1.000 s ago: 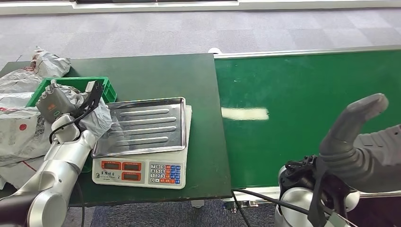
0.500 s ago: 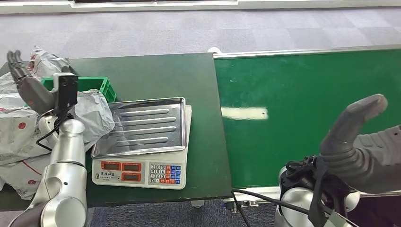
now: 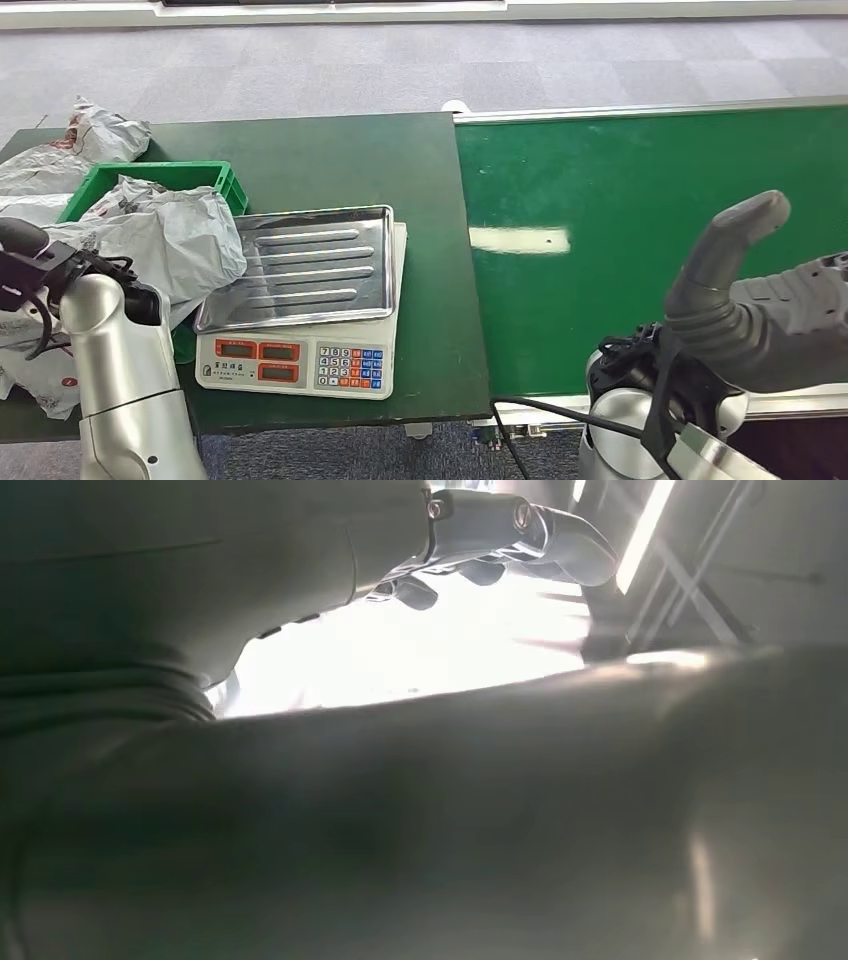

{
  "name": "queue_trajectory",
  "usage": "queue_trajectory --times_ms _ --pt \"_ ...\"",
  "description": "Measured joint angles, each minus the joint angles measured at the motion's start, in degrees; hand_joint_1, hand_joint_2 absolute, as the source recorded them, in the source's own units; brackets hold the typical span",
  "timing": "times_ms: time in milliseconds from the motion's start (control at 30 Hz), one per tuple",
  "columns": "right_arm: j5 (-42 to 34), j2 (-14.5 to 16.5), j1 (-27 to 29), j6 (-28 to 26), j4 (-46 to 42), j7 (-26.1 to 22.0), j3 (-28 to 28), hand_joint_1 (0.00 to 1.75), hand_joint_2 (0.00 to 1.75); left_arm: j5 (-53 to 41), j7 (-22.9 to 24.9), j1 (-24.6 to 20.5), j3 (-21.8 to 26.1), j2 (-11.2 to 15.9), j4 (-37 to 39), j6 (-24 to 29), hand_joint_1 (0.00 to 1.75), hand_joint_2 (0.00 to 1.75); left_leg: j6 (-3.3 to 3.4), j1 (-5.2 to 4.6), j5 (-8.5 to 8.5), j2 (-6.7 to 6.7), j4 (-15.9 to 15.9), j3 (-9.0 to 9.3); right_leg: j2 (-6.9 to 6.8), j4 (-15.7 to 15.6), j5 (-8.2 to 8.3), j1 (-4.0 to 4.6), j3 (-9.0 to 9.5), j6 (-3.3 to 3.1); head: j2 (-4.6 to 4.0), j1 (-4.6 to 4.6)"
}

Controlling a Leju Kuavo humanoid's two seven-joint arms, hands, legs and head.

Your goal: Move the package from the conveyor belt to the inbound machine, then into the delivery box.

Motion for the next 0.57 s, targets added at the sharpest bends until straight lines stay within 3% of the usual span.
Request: queue_trajectory --times_ms 33,167,300,367,500,567 --pt "-0.19 0.0 0.01 0.0 0.1 0.0 -0.08 0.0 1.75 2.23 -0.02 1.18 -1.6 0.17 -2.67 -1.39 0.0 1.75 0.0 0.0 0.0 -0.01 0.0 0.0 -0.01 0.0 0.0 0.0 0.0 0.0 0.0 0.01" --pt "-3.29 -0.08 0.02 0.0 0.4 -0.03 0.04 0.0 1.75 6.37 0.18 5.56 -7.4 0.75 -11.42 -9.22 0.0 1.75 0.0 -0.01 -0.01 -0.01 0.0 0.0 -0.01 0.0 -0.01 -0.01 0.0 0.01 0.0 0.0" --pt "-11.89 -1.36 0.29 3.05 2.71 2.47 2.5 0.0 1.75 8.91 1.05 10.09 -14.1 1.45 -17.12 -23.45 0.0 1.75 0.04 -0.05 -0.03 -0.02 0.0 0.0 -0.02 -0.01 -0.03 -0.05 0.03 0.04 0.0 0.0" --pt "-16.38 -2.45 0.33 9.57 3.98 4.02 4.61 0.0 1.75 9.88 1.05 12.54 -17.55 1.63 -18.54 -30.69 0.0 1.75 0.05 -0.07 -0.04 -0.02 0.0 0.0 -0.02 -0.01 -0.03 -0.08 0.02 0.05 0.0 0.0" --pt "-27.27 -3.38 0.67 28.84 5.45 2.52 7.58 0.0 1.75 12.89 0.32 16.55 -23.4 1.62 -18.66 -44.67 0.0 1.75 0.05 -0.07 -0.04 -0.05 0.0 0.0 -0.04 -0.02 -0.04 -0.06 0.01 0.06 0.0 -0.01" --pt "-30.41 -3.45 1.05 34.62 5.88 1.6 8.03 0.0 1.75 14.17 0.25 17.67 -25.14 1.51 -18.32 -48.87 0.0 1.75 0.05 -0.07 -0.04 -0.08 0.0 -0.01 -0.06 -0.02 -0.05 -0.06 0.01 0.06 0.0 -0.01"
